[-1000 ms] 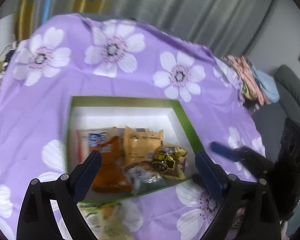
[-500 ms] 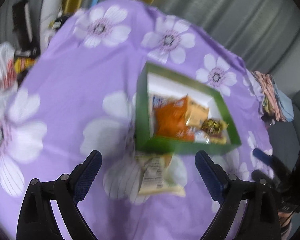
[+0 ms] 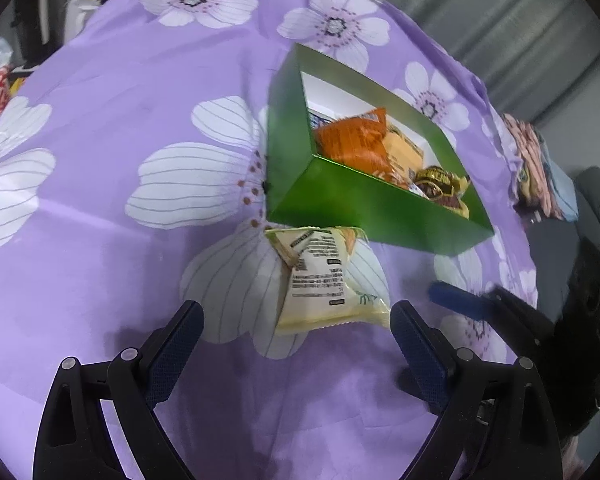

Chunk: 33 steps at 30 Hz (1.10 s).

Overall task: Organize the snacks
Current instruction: 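Move the right tool to the white-green packet and grasp it, then lift the white-green packet and carry it over the green box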

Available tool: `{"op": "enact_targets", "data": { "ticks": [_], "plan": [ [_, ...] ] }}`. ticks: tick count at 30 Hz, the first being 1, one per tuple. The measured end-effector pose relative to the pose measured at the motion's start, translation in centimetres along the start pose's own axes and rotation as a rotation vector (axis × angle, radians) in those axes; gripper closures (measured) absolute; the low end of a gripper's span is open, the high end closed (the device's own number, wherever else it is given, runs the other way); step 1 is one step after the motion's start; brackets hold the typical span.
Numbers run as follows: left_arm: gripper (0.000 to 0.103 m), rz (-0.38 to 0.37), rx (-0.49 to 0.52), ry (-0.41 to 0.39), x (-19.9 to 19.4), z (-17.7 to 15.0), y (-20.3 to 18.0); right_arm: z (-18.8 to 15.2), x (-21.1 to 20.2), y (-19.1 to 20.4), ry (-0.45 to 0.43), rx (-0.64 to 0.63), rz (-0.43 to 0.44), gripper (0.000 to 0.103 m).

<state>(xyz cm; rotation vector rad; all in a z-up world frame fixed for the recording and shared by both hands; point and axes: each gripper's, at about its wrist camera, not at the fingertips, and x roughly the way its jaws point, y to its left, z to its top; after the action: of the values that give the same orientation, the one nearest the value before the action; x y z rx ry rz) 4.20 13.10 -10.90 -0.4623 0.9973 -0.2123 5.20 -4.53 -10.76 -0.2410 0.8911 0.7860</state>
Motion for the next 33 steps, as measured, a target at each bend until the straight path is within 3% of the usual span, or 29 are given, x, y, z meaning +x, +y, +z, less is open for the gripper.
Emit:
{"op": "enact_targets", "data": {
  "ticks": [3,7,11,13,14,22,27,33],
  "plan": [
    [0.010,-0.016,0.031,0.015,0.7,0.2,-0.2,0.6,1.6,-0.1,0.026,-0.011,0.023,0.030],
    [0.027,-0.025,0.058,0.052,2.0,0.6,-0.2,1.1,3.6,-0.3,0.068,-0.022,0.053,0.040],
    [0.028,-0.052,0.073,0.050,2.3,1.0,-0.4,1.5,4.7,-0.2,0.090,-0.042,0.070,0.049],
    [0.040,-0.078,0.069,0.063,2.6,1.2,-0.4,1.7,4.8,-0.3,0.088,-0.044,0.072,0.052],
    [0.040,-0.093,0.062,0.071,2.8,1.3,-0.3,1.8,4.9,-0.3,0.087,-0.043,0.074,0.053],
    [0.049,-0.066,0.108,0.066,3.0,1.4,-1.6,1.9,5.3,-0.3,0.092,-0.048,0.076,0.071],
    [0.058,-0.014,0.181,0.038,1.9,0.8,-3.2,1.2,4.1,0.0,0.048,-0.034,0.093,0.080],
    [0.060,0.001,0.231,0.009,-0.3,-0.3,-5.0,0.1,1.6,0.8,-0.014,-0.006,0.122,0.086]
  ]
}}
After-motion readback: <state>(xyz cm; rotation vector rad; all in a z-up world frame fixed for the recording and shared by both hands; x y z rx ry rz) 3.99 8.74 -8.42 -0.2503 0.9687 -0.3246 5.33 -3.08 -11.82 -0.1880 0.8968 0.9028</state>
